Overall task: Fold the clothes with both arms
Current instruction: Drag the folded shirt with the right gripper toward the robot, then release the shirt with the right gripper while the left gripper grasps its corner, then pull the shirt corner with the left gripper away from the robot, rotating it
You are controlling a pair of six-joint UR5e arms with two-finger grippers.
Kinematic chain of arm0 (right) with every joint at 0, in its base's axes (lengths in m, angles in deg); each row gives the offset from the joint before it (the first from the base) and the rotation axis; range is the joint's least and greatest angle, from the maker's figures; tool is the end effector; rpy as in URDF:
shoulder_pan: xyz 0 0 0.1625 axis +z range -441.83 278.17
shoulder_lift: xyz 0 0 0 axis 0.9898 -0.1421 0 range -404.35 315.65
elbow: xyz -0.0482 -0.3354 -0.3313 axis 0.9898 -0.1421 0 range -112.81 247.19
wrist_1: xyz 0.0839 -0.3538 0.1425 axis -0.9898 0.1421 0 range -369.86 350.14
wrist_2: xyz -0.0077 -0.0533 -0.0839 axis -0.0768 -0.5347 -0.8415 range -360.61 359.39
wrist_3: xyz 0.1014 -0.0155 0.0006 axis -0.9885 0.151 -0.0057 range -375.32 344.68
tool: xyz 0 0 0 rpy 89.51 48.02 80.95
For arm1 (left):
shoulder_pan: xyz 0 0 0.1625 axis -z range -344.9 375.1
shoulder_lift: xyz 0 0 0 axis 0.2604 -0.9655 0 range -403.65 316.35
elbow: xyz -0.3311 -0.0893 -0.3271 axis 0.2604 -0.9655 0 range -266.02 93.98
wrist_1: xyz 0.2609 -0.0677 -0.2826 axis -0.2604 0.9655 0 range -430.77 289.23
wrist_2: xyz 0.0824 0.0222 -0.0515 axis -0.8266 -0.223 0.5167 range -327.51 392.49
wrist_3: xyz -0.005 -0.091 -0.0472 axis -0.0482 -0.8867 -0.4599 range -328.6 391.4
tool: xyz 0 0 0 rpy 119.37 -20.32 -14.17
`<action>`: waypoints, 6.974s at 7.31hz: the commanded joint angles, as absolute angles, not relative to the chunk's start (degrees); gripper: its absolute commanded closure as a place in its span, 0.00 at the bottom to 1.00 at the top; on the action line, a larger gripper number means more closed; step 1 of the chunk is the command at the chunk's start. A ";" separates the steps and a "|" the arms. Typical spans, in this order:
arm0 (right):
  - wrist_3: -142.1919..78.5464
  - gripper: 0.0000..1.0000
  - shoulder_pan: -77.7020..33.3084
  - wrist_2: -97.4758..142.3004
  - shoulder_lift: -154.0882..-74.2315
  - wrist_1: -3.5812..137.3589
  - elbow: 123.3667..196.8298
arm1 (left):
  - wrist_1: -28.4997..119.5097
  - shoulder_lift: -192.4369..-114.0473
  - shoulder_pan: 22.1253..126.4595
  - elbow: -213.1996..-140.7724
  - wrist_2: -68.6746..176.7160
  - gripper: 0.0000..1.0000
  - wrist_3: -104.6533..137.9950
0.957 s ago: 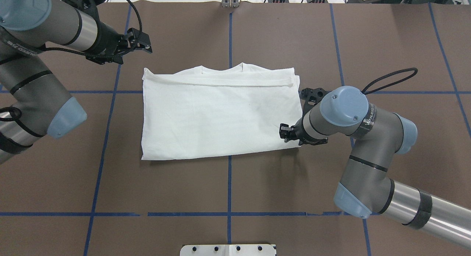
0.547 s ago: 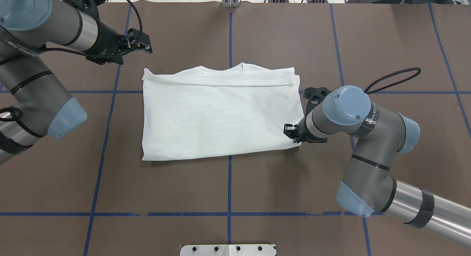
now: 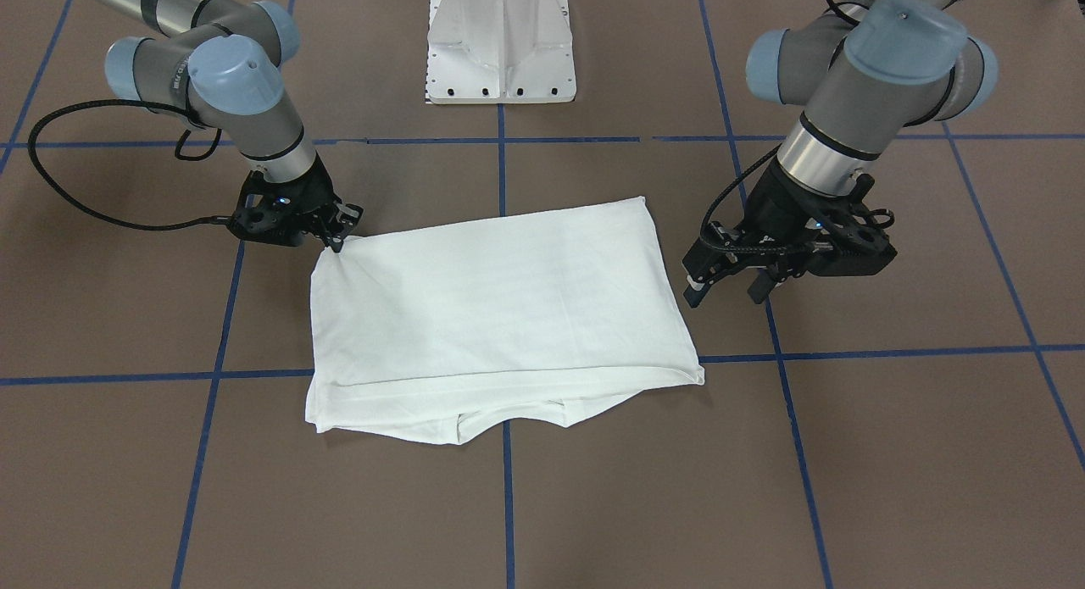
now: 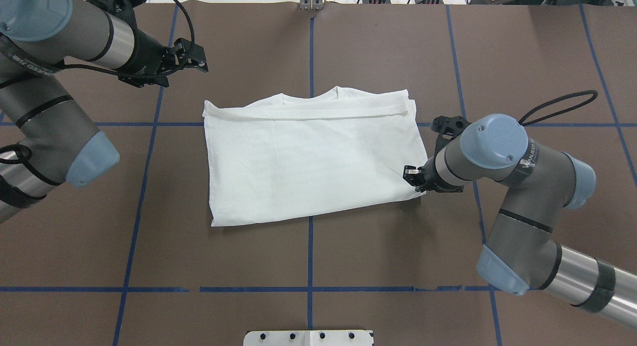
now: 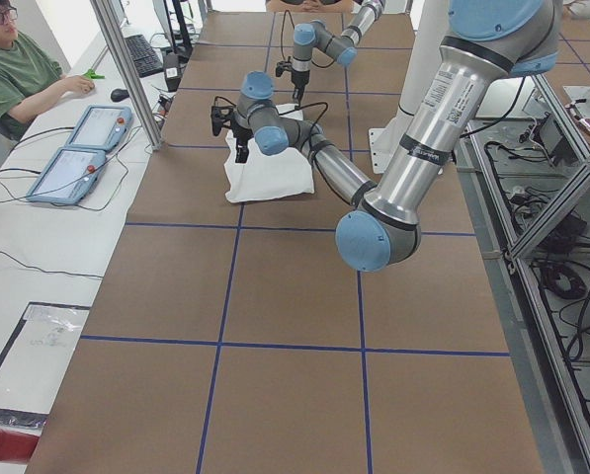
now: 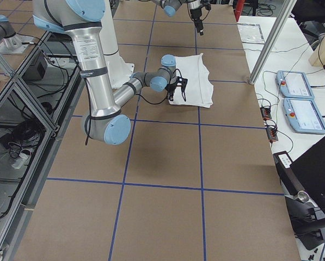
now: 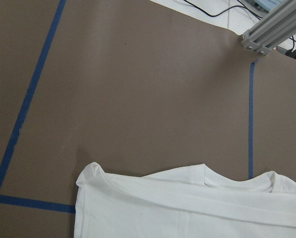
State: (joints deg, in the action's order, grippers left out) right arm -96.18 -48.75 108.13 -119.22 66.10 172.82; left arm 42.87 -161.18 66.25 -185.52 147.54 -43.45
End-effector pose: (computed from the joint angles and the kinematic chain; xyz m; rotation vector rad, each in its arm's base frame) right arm -0.4299 -0.3997 0.4309 -0.0103 -0.8366 0.2653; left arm 0.3326 -0.5564 0.3203 0.2393 1.0911 -0.3307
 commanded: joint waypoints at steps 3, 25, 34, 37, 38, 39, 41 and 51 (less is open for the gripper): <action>-96.27 1.00 -50.97 110.47 -131.25 66.17 181.68 | 42.87 -160.98 66.16 -185.51 147.54 0.00 -43.48; -106.99 0.00 -42.80 116.64 -125.56 65.55 194.63 | 43.04 -160.98 36.11 -187.01 140.42 0.00 -70.02; -106.90 0.00 -41.75 117.16 -125.74 65.55 194.37 | 43.75 -161.86 35.49 -184.54 139.98 0.99 -70.55; -106.90 0.00 -40.27 117.42 -125.56 65.55 194.28 | 43.57 -161.68 37.49 -185.95 139.89 1.00 -70.38; -106.99 0.00 -39.39 117.60 -125.56 65.55 194.28 | 43.05 -161.42 40.73 -185.95 139.89 1.00 -70.03; -106.90 0.00 -39.12 117.43 -125.56 65.47 194.28 | 42.87 -161.25 43.63 -185.17 139.98 1.00 -69.76; -106.90 0.00 -38.85 116.47 -125.56 65.46 194.28 | 42.00 -161.42 48.21 -184.28 139.98 1.00 -66.71; -106.90 0.00 -37.36 116.20 -126.09 65.73 193.32 | 62.81 -182.42 59.66 -144.12 134.35 1.00 -51.22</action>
State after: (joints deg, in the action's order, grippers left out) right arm -106.90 -37.40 116.27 -126.00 65.63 193.40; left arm 60.44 -181.00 59.69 -146.62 134.59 -51.32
